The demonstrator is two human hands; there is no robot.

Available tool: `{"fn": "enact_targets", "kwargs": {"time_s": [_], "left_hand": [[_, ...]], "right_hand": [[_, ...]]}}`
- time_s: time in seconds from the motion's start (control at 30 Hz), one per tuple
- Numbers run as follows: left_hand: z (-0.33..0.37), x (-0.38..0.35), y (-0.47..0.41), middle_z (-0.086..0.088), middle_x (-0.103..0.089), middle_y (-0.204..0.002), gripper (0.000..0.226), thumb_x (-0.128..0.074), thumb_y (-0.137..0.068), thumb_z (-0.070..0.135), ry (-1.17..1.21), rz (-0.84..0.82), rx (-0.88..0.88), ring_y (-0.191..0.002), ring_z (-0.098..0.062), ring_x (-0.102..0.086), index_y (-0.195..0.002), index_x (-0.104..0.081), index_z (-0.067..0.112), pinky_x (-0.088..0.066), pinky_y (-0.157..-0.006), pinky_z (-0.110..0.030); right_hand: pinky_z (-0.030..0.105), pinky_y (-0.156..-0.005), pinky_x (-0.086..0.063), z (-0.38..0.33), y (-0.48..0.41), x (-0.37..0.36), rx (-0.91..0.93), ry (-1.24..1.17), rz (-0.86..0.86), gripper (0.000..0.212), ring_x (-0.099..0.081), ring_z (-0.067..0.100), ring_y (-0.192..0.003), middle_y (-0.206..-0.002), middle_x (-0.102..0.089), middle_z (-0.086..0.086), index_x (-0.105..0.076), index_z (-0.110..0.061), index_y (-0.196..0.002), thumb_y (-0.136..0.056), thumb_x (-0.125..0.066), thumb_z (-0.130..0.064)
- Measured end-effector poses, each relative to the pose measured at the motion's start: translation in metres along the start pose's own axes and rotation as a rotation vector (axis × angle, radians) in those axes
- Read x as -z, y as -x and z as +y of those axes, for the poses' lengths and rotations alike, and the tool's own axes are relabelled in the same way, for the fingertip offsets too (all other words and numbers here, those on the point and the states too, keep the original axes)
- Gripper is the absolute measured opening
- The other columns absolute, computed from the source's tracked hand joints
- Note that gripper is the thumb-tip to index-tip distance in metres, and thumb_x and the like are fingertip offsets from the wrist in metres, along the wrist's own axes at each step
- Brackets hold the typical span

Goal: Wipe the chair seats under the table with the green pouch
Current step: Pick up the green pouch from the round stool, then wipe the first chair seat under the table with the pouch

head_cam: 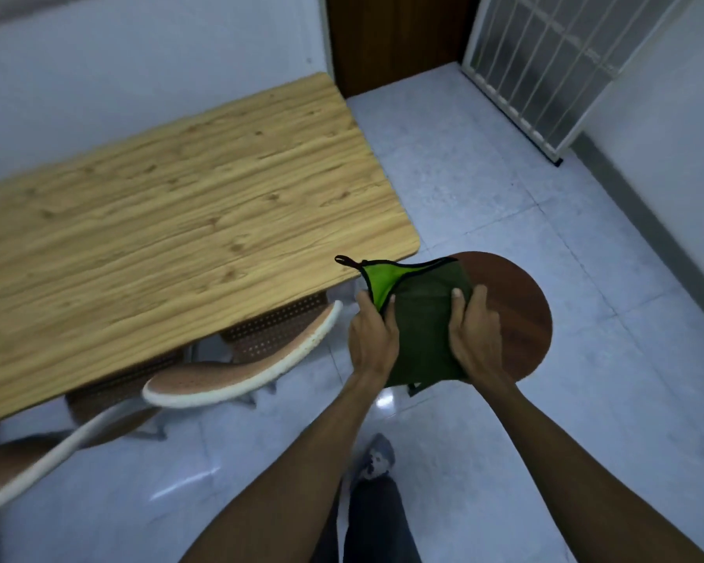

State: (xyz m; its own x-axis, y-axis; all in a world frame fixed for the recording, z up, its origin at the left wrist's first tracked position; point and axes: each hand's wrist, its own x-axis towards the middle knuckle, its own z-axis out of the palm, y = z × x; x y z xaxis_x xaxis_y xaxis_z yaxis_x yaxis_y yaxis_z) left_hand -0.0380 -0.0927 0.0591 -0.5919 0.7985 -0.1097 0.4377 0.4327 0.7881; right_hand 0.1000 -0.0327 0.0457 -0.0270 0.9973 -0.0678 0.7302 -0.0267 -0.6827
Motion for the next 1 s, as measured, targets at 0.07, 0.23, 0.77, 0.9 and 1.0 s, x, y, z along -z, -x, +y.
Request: {"fn": "enact_targets", "kwargs": {"time_s": [0.07, 0.23, 0.77, 0.9, 1.0], "left_hand": [[-0.009, 0.031, 0.003, -0.018, -0.069, -0.092, 0.032, -0.046, -0.104, 0.034, 0.002, 0.063, 0.003, -0.081, -0.038, -0.067, -0.114, -0.046, 0.003, -0.046, -0.059, -0.039], [-0.044, 0.103, 0.017, -0.019, -0.070, -0.092, 0.030, -0.050, -0.102, 0.033, -0.040, 0.234, 0.053, -0.078, -0.039, -0.066, -0.114, -0.048, 0.005, -0.033, -0.057, -0.030], [-0.168, 0.177, 0.021, -0.020, -0.038, -0.157, 0.069, -0.044, -0.099, 0.048, -0.769, -0.061, -0.537, -0.148, -0.038, -0.032, -0.151, -0.033, 0.003, -0.026, -0.121, -0.056], [-0.179, 0.175, 0.018, -0.023, -0.045, -0.152, 0.078, -0.039, -0.097, 0.059, -0.882, -0.262, -0.506, -0.145, -0.040, -0.037, -0.147, -0.040, -0.001, -0.030, -0.120, -0.053], [-0.179, 0.176, 0.017, -0.020, -0.055, -0.142, 0.070, -0.043, -0.096, 0.056, -0.873, -0.286, -0.494, -0.136, -0.039, -0.049, -0.142, -0.047, 0.002, -0.038, -0.115, -0.051]], "right_hand": [[0.026, -0.045, -0.027, -0.026, 0.012, -0.008, 0.058, -0.004, -0.025, 0.026, -0.048, 0.013, -0.052, -0.066, -0.049, -0.005, -0.035, -0.025, -0.091, -0.102, -0.030, -0.048], [0.026, -0.045, -0.020, -0.087, 0.051, -0.040, 0.179, 0.039, -0.081, 0.025, -0.038, 0.015, -0.048, -0.060, -0.040, -0.009, -0.031, -0.025, -0.088, -0.103, -0.031, -0.045], [0.058, -0.114, -0.029, -0.120, 0.095, -0.131, 0.871, 0.547, -0.261, 0.047, -0.033, 0.037, -0.143, -0.149, -0.041, 0.018, -0.044, -0.010, -0.137, -0.098, -0.045, -0.036], [0.056, -0.119, -0.026, -0.105, 0.089, -0.129, 1.109, 0.551, -0.541, 0.062, -0.027, 0.033, -0.148, -0.154, -0.040, 0.018, -0.041, -0.003, -0.144, -0.100, -0.035, -0.047], [0.052, -0.120, -0.024, -0.107, 0.088, -0.129, 1.146, 0.669, -0.593, 0.071, -0.037, 0.035, -0.143, -0.150, -0.045, 0.019, -0.041, -0.003, -0.145, -0.099, -0.034, -0.056]]}}
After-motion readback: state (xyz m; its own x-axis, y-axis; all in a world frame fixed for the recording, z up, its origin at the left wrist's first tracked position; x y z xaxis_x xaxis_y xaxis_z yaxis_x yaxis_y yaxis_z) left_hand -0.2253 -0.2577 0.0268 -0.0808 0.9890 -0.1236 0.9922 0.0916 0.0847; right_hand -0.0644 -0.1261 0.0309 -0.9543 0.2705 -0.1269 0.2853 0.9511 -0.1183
